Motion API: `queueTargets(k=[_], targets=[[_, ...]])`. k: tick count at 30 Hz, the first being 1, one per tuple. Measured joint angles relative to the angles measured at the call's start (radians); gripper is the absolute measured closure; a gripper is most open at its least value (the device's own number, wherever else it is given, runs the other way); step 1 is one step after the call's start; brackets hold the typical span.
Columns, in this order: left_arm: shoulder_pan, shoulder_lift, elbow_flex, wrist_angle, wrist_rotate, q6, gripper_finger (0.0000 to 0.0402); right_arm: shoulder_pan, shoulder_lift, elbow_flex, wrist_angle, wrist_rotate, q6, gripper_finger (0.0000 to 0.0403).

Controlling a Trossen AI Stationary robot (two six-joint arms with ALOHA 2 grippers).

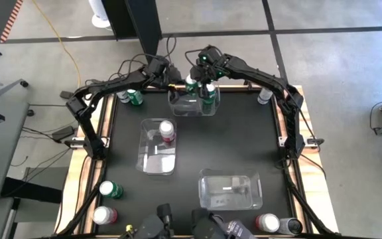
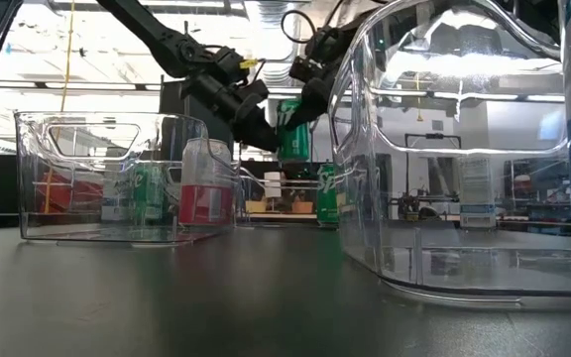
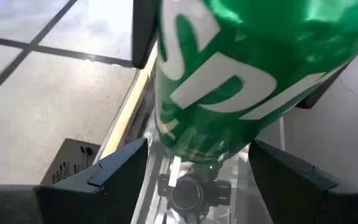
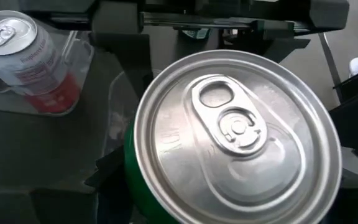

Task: Sort soda cans
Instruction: Put the green soda can into the top transparent bin

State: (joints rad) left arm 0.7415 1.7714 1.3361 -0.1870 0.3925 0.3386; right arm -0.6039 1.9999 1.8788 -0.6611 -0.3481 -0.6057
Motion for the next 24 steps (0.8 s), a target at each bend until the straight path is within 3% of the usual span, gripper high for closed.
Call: queueTargets(k=[9,19,24], targets=[[0.002,-0.003,0.000,-0.047,0.026,0.006,0.0125,0.031,0.000,0.000,-0.020,0.032,0.202,0.0088],[0.050,-0.052,0.000,-0.060,0.076,-0.018,0.0125,0.090,0.000,0.001,0.055,0.258,0.603,0.0088],[0.089,-0.098,0.000,-0.062,0.140,-0.024,0.0125,0.145,0.000,0.001,0.109,0.431,0.789,0.0088]])
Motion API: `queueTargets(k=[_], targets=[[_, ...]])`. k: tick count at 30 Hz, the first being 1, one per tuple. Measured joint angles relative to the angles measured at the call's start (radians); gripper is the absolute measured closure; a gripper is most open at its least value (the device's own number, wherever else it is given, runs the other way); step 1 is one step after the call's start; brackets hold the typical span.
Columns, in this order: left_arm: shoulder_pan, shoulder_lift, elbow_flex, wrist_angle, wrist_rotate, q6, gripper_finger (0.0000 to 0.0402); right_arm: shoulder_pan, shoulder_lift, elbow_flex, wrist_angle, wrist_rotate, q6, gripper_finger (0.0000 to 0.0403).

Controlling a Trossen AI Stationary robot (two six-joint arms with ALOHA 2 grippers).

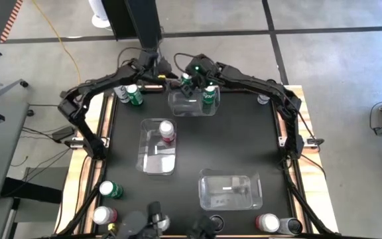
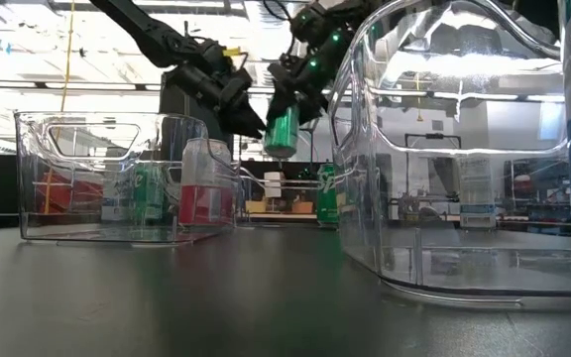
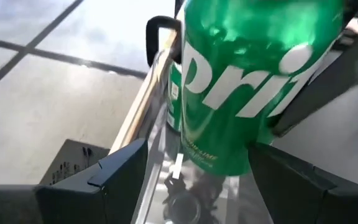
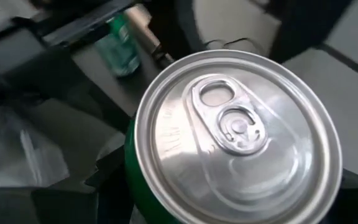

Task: Sort soda cans
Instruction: Put the green soda can into the top transparent bin

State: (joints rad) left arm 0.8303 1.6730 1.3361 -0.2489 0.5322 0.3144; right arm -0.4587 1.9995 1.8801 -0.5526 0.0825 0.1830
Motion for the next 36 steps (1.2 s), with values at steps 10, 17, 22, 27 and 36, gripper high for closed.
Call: queueTargets(k=[10,17,22,27,36], targets=[[0.079,-0.120,0.003,0.043,0.180,-0.072,0.0125,0.115,0.003,-0.001,0.087,0.252,0.214,0.0088],[0.096,-0.187,0.004,0.041,0.230,-0.096,0.0125,0.154,0.063,0.001,0.117,0.371,0.320,0.0088],[0.104,-0.221,0.003,0.023,0.231,-0.088,0.0125,0.134,0.136,-0.004,0.155,0.425,0.423,0.0088],[0.127,-0.251,0.003,-0.011,0.246,-0.079,0.0125,0.108,0.171,0.005,0.147,0.419,0.480,0.0088],[0.170,-0.281,0.002,-0.046,0.254,-0.065,0.0125,0.092,0.200,0.004,0.126,0.420,0.488,0.0088]])
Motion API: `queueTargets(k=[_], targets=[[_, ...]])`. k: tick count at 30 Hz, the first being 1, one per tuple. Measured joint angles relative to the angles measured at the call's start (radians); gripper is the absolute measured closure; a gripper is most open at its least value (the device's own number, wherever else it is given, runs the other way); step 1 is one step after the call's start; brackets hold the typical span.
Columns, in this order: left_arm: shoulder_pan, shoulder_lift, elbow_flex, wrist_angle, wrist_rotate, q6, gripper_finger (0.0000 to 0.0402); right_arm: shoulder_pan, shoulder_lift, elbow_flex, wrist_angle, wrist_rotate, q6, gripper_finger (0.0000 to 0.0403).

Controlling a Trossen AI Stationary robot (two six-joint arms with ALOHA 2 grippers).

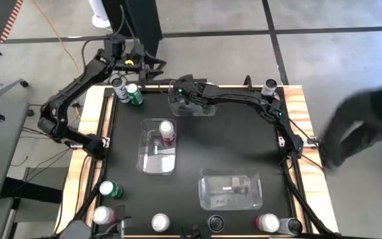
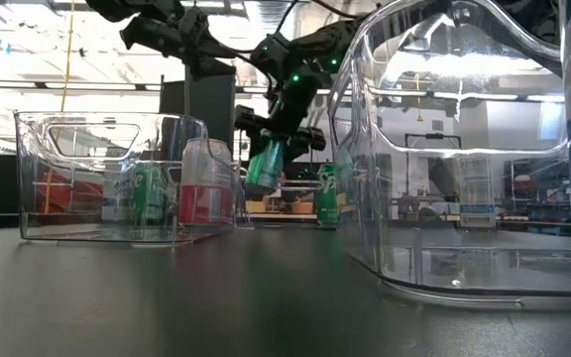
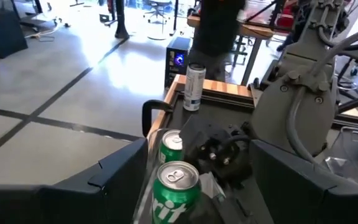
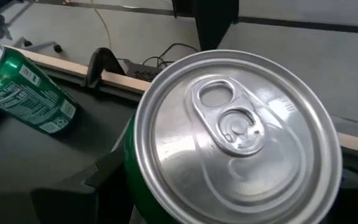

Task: Sort soda cans
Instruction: Put the green soda can into the top transparent bin

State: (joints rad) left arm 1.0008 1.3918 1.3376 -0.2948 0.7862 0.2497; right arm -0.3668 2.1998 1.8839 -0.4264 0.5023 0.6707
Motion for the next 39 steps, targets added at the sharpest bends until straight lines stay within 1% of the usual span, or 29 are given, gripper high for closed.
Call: queueTargets(k=[4,10,13,23,29,39], targets=[[0.002,0.000,0.000,-0.003,0.021,0.007,0.0125,-0.002,0.000,0.000,-0.019,0.004,-0.012,0.0088],[0.003,0.000,0.000,-0.003,0.021,0.006,0.0125,-0.014,-0.001,0.000,-0.077,0.027,0.006,0.0088],[0.003,0.000,0.000,-0.006,0.021,0.006,0.0125,-0.014,-0.001,0.000,-0.076,0.038,0.009,0.0088],[0.003,0.000,0.000,-0.007,0.021,0.007,0.0125,-0.015,0.004,0.000,-0.128,0.040,-0.027,0.0088],[0.003,0.000,0.000,-0.009,0.021,0.007,0.0125,-0.014,0.026,0.001,-0.105,0.044,-0.054,0.0087],[0.003,0.001,0.000,-0.030,0.020,0.027,0.0125,-0.013,0.032,-0.001,-0.125,0.037,-0.078,0.0056]])
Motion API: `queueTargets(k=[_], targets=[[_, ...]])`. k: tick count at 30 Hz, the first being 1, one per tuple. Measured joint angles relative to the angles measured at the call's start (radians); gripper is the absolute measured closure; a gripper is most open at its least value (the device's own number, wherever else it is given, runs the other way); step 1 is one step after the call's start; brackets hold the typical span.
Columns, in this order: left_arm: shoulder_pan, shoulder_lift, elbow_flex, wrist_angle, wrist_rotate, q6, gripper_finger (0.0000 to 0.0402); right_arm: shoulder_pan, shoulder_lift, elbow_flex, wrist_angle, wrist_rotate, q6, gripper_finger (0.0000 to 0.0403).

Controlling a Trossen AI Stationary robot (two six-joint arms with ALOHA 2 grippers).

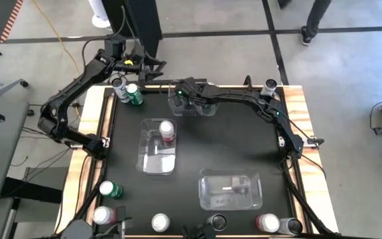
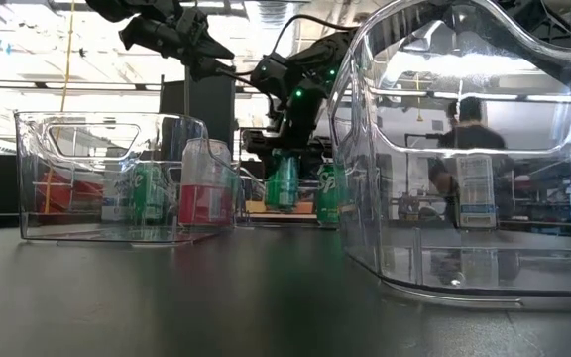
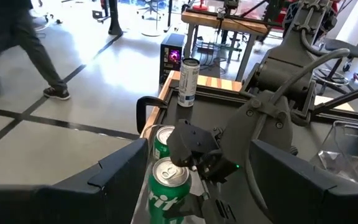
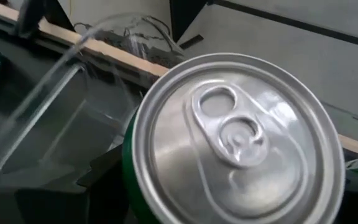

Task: Sort soda cans
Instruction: Put the green soda can into the top transparent bin

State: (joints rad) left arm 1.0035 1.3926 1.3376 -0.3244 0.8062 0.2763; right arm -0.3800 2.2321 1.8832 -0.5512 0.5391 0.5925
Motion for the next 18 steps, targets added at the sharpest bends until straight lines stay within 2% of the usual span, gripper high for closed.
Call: queueTargets(k=[11,18], targets=[[0.000,0.000,0.000,-0.003,0.000,0.001,0.0125,0.003,-0.001,0.002,0.008,-0.016,-0.044,0.0030],[0.000,0.000,0.000,-0.003,0.000,0.001,0.0125,0.010,-0.001,0.002,0.027,-0.015,-0.068,0.0030]])
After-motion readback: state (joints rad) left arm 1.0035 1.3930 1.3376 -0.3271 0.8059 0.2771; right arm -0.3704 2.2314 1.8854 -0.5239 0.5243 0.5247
